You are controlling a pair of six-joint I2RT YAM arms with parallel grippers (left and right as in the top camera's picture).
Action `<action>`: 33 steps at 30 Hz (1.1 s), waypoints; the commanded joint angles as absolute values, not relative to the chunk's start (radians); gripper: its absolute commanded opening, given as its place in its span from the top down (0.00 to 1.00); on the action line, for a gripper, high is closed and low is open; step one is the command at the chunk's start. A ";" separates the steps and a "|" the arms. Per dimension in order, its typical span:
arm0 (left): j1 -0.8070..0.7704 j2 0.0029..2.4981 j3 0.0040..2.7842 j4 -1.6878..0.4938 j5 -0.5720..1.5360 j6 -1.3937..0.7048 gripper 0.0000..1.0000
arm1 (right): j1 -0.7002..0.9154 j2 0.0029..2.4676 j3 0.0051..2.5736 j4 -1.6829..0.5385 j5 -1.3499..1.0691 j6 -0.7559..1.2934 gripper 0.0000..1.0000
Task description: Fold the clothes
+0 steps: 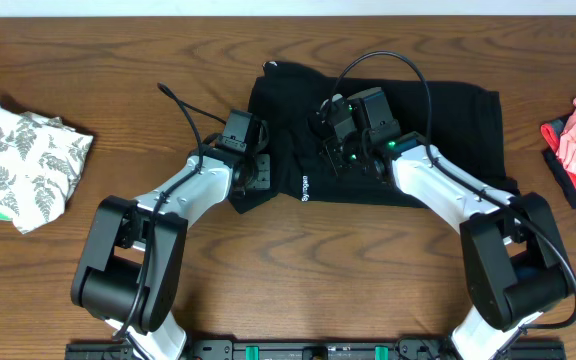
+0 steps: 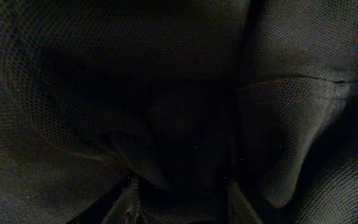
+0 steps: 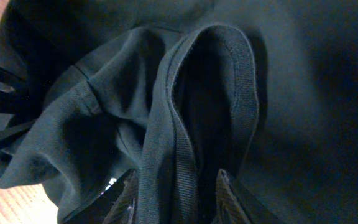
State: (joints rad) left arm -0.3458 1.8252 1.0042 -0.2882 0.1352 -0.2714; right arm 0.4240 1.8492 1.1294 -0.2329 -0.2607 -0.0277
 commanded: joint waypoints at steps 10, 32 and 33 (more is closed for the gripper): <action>-0.344 1.884 0.987 -0.302 0.146 -0.262 0.54 | 0.433 1.942 1.133 -0.237 -0.278 -0.038 0.99; -0.344 1.884 0.987 -0.309 0.146 -0.262 0.54 | 0.156 1.832 1.134 -0.213 -0.149 0.126 0.99; -0.344 1.884 0.987 -0.309 0.146 -0.262 0.54 | 0.157 1.833 1.134 -0.213 -0.149 0.126 0.99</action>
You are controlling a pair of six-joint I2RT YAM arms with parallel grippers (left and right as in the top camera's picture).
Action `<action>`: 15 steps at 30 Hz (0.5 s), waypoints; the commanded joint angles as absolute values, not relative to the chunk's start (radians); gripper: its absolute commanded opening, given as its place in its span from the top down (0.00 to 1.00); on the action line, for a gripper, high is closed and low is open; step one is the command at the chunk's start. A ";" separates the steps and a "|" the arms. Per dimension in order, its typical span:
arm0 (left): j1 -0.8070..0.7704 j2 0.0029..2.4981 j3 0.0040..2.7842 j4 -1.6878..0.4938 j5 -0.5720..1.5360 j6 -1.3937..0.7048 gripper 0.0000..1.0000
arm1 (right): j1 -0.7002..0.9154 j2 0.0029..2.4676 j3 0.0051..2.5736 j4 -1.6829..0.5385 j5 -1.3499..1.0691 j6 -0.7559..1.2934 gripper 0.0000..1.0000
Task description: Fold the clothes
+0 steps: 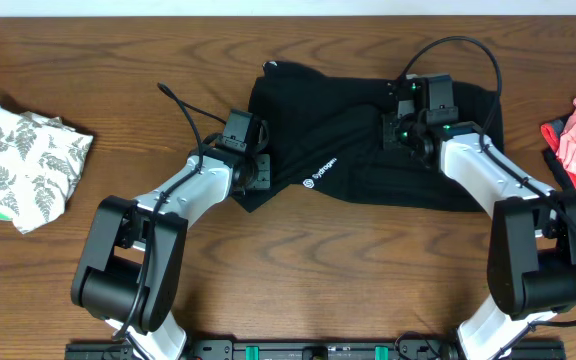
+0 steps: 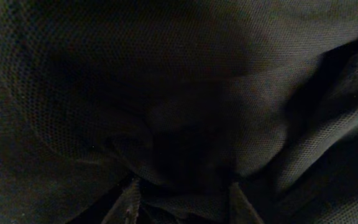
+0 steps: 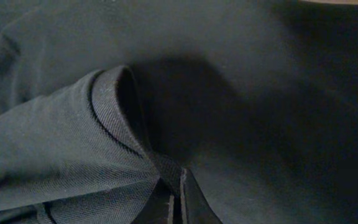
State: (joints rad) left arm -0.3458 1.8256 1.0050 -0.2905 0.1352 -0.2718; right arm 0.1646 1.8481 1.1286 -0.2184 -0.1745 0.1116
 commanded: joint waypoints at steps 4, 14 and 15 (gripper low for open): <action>-0.344 1.884 0.987 -0.313 0.101 -0.262 0.54 | 0.161 1.834 1.134 -0.221 -0.149 0.126 0.99; -0.314 1.884 0.987 -0.321 -0.132 -0.270 0.54 | 0.167 1.834 1.131 -0.316 -0.149 0.126 0.87; -0.304 1.884 0.988 -0.321 -0.132 -0.277 0.54 | 0.170 1.835 1.131 -0.326 -0.149 0.125 0.83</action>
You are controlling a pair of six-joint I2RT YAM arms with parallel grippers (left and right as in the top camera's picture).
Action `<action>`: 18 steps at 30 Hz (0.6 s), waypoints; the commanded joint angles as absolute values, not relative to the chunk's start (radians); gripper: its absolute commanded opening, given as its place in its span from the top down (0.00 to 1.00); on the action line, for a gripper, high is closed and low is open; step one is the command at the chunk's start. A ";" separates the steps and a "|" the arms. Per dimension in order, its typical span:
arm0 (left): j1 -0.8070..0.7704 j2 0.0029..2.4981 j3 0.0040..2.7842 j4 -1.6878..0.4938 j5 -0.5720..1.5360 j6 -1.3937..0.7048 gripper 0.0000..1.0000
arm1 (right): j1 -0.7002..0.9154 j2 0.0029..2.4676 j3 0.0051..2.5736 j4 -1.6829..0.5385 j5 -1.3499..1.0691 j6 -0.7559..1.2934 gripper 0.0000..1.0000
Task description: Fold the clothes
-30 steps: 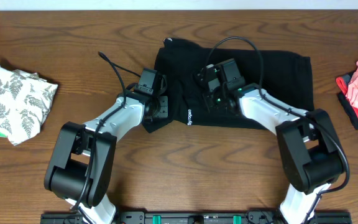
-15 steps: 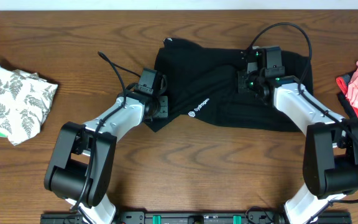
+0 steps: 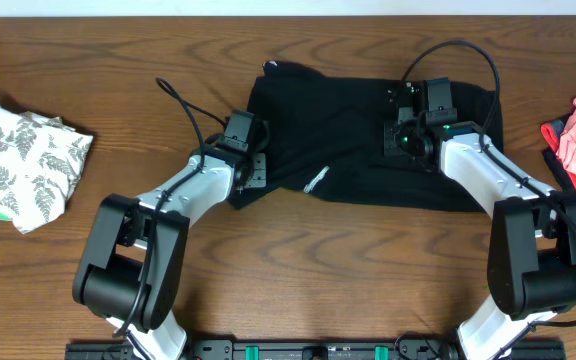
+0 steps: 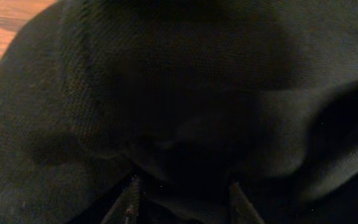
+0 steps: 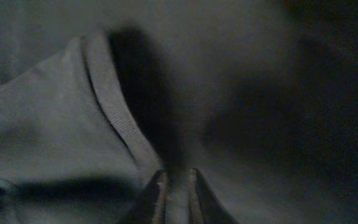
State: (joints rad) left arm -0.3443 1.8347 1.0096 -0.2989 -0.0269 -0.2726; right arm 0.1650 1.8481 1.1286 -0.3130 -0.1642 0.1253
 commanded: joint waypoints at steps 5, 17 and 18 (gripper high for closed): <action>-0.257 1.884 0.987 -0.330 -0.130 -0.320 0.54 | 0.176 1.835 1.130 -0.346 -0.149 0.115 0.81; -0.241 1.883 0.987 -0.363 -0.124 -0.319 0.53 | 0.177 1.835 1.129 -0.415 -0.146 0.084 0.76; -0.241 1.882 0.988 -0.361 -0.124 -0.314 0.52 | 0.177 1.835 1.129 -0.429 -0.137 0.080 0.76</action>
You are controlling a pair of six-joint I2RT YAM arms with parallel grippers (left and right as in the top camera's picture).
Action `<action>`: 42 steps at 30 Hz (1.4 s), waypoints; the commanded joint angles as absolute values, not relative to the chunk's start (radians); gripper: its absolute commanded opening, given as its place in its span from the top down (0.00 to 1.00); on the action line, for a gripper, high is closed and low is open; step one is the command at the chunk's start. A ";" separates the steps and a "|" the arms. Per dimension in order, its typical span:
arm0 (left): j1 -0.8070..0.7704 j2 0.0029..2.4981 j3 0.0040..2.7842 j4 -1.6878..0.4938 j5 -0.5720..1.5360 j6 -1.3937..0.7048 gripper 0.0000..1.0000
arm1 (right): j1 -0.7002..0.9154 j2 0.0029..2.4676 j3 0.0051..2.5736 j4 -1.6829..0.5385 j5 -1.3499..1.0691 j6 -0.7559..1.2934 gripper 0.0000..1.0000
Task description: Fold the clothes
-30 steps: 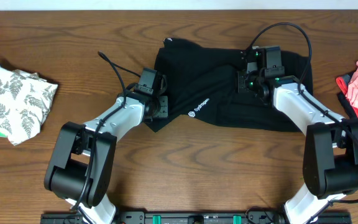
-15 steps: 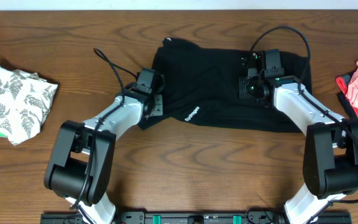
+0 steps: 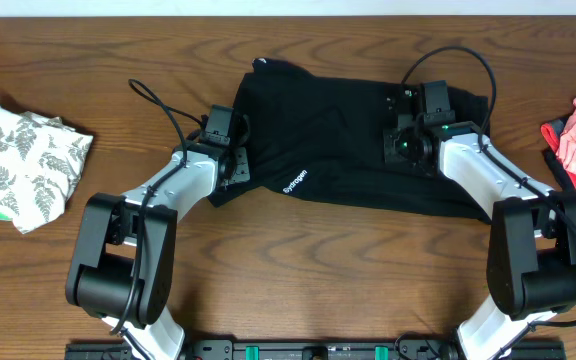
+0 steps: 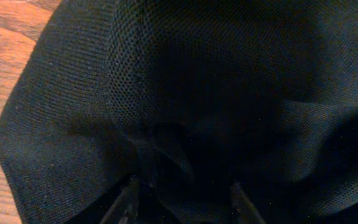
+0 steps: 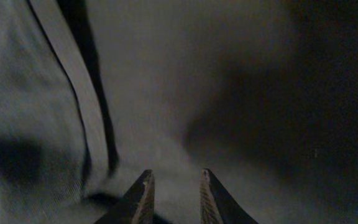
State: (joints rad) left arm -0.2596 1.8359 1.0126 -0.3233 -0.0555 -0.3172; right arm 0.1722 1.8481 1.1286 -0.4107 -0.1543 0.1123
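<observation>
A black garment lies spread across the middle of the wooden table, with a white logo near its front left hem. My left gripper sits at the garment's left edge. In the left wrist view bunched black mesh fabric fills the space between its fingers, so it is shut on the cloth. My right gripper is over the garment's upper right part. Its fingers stand apart just above the flat cloth, beside a ribbed hem, with nothing between them.
A crumpled white cloth with a leaf print lies at the table's left. A pink and red cloth lies at the right edge. Bare wood runs along the front. Black cables arch over both arms.
My left gripper has moved left with the garment's left edge, and the garment reaches further left. The right gripper's fingers stand wider apart over the cloth, in about the same place.
The right gripper was over the garment's middle with a ribbed fold between its fingers, the left at the left edge. Then the right was at the upper right, shut on the fold. Then its jaws parted slightly. Now it is open and the left edge sits further left.
</observation>
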 commanded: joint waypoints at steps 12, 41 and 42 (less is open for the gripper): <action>-0.241 1.581 1.037 -0.359 -0.139 -0.271 0.32 | 0.162 1.835 1.129 -0.499 -0.056 0.043 0.62; -0.462 1.792 1.036 -0.274 0.125 -0.255 0.44 | -0.202 1.558 1.130 -0.984 0.087 0.216 0.33; -0.462 1.807 1.036 -0.275 0.125 -0.255 0.44 | -0.214 1.567 1.129 -0.976 0.085 0.216 0.33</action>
